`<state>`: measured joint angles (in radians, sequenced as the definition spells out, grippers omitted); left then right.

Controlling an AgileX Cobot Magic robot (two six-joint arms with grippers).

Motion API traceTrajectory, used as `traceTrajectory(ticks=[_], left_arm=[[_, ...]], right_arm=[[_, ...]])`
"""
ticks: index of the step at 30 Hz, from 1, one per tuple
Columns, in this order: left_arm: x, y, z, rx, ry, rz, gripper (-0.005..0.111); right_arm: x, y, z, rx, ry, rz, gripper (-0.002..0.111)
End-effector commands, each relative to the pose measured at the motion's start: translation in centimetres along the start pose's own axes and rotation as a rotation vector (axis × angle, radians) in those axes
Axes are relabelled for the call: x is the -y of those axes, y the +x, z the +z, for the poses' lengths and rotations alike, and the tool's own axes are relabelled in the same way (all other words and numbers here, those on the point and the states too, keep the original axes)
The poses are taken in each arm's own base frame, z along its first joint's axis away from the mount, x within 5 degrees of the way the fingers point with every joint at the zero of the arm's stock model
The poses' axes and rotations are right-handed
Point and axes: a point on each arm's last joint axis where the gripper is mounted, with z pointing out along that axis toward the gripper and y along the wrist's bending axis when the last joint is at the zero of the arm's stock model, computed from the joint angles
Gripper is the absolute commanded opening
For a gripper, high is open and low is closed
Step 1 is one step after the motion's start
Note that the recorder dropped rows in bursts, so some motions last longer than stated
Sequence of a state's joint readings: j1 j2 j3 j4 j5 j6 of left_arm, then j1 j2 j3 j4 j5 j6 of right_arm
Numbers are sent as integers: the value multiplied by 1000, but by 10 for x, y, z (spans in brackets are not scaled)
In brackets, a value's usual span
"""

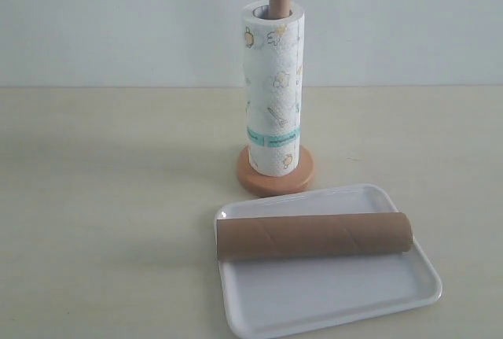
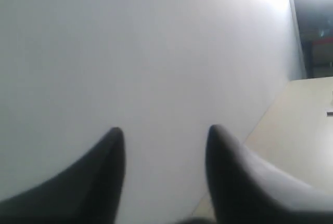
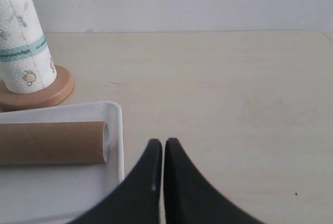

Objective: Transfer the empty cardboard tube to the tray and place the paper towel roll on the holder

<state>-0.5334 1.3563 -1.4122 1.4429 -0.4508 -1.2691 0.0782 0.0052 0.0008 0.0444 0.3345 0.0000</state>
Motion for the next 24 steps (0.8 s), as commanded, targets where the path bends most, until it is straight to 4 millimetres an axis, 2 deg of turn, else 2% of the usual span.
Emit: traceTrajectory(ticks=[1,2,6,12,18,24], left_arm=[[12,-43,-42,3,-17,132,10],[13,-53,-51,30,-37,148,4],[22,-89,-87,129,-92,193,4],[38,-123,-131,239,-115,242,4],[51,-144,-164,319,-133,278,4],[60,-156,-187,373,-147,302,4]], right_arm=[[0,-1,0,11,-2,2,1],[0,-1,0,11,-2,2,1],[0,-1,0,11,-2,2,1],[0,-1,0,11,-2,2,1],[0,-1,0,11,-2,2,1],[0,-1,0,11,-2,2,1]])
